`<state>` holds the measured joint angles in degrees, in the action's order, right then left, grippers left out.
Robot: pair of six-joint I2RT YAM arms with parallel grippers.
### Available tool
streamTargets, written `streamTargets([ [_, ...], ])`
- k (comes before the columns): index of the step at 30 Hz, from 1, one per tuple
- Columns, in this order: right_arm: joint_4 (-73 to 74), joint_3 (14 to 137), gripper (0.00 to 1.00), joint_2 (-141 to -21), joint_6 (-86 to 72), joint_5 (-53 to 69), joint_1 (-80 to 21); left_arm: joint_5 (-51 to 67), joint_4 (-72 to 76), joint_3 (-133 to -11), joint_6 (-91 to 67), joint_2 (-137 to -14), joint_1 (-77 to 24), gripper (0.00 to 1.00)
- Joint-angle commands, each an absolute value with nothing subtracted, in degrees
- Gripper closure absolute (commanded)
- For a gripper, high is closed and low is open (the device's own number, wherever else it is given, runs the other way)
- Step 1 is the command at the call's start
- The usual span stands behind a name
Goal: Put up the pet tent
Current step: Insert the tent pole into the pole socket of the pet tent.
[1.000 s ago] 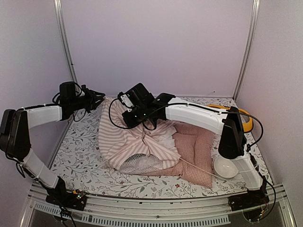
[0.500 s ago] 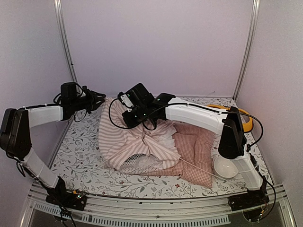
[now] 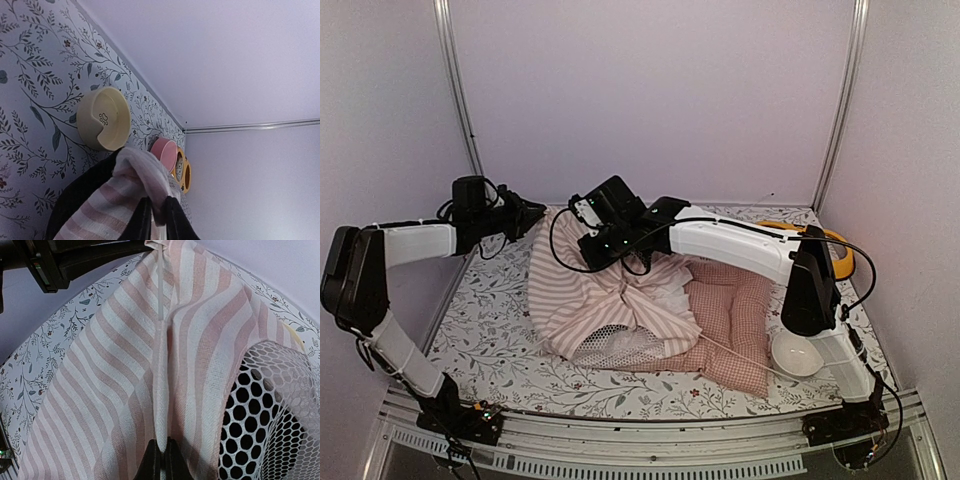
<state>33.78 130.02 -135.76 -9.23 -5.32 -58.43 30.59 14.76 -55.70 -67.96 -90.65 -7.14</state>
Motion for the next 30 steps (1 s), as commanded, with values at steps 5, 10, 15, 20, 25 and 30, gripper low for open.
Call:
streamTargets([
  [5, 31.89, 131.80, 1.00, -136.10, -9.86, -5.01, -58.09, 30.68, 16.59, -55.85, -67.72, -90.90, -8.31, 1.00],
  [10, 31.61, 132.04, 1.00, -136.29, -9.92, -4.84, -58.04, 30.56, 16.21, -55.10, -67.25, -89.99, -9.14, 1.00],
  [15, 31.45, 132.61, 1.00, -136.70, -9.85, -4.49, -58.05, 30.18, 16.14, -53.84, -66.59, -89.14, -11.03, 1.00],
  [20, 31.35, 132.83, 1.00, -136.84, -9.88, -4.18, -58.03, 29.42, 16.34, -52.38, -66.35, -88.51, -12.51, 1.00],
  [25, 31.46, 132.81, 1.00, -136.84, -10.02, -3.91, -58.08, 29.18, 16.78, -51.86, -66.26, -88.81, -13.01, 0.95],
  [30, 31.55, 132.80, 1.00, -136.77, -10.06, -3.70, -58.01, 29.22, 16.99, -52.50, -66.30, -89.76, -13.21, 0.88],
])
